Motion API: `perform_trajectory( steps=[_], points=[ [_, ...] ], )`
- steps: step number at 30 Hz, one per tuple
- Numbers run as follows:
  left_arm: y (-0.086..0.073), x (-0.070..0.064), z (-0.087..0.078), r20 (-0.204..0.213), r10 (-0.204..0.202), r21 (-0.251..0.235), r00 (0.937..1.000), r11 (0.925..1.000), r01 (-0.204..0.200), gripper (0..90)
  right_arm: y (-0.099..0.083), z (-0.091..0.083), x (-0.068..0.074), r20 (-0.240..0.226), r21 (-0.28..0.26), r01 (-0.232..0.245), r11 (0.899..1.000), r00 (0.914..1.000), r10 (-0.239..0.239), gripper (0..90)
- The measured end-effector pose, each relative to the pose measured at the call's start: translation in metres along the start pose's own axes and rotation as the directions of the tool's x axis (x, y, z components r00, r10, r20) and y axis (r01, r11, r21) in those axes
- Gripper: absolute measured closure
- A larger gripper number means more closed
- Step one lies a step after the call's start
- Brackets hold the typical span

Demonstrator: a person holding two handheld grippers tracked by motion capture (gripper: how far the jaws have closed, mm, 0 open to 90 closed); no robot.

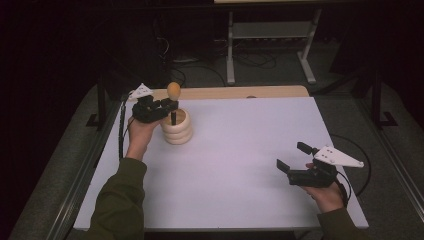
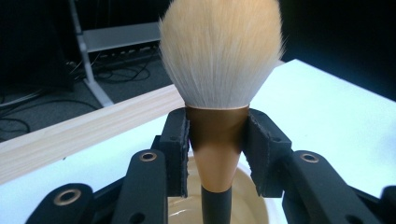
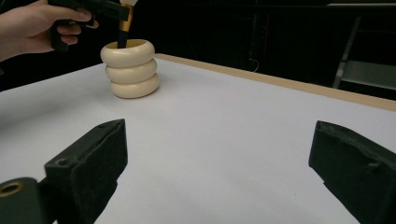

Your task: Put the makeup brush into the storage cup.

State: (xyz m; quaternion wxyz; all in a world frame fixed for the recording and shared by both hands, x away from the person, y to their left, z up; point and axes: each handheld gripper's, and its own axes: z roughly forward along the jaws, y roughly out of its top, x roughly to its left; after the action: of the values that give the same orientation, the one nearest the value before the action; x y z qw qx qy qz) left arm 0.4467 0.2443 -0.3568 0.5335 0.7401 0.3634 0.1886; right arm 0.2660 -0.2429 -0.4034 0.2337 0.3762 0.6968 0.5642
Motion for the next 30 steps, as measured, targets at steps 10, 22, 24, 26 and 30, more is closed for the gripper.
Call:
perform_trajectory(
  steps=[10,22,24,26,30],
  points=[
    [-0.002,-0.002,0.005,-0.042,0.014,0.037,0.999,0.9992,-0.012,14.8,0.0,0.0,0.0,-0.001,-0.004,0.001,1.0,1.0,-0.001,3.8],
    [0.001,-0.008,-0.002,-0.005,0.029,0.048,0.9996,0.9984,-0.028,3.3,0.001,0.001,0.0,0.0,-0.01,0.005,1.0,1.0,-0.005,3.8],
    [0.001,-0.011,-0.003,0.004,0.035,0.053,0.9994,0.998,-0.035,2.9,0.001,0.001,0.0,0.0,-0.009,0.006,1.0,1.0,-0.006,3.8],
    [0.001,-0.014,-0.005,0.002,0.05,0.061,0.9988,0.9969,-0.05,2.9,0.0,0.001,0.0,-0.002,-0.008,0.004,1.0,1.0,-0.004,3.8],
    [0.0,-0.018,-0.009,0.009,0.054,0.054,0.9985,0.9971,-0.054,2.9,0.001,0.001,-0.001,-0.008,-0.016,0.003,1.0,1.0,-0.003,3.8]
  ],
)
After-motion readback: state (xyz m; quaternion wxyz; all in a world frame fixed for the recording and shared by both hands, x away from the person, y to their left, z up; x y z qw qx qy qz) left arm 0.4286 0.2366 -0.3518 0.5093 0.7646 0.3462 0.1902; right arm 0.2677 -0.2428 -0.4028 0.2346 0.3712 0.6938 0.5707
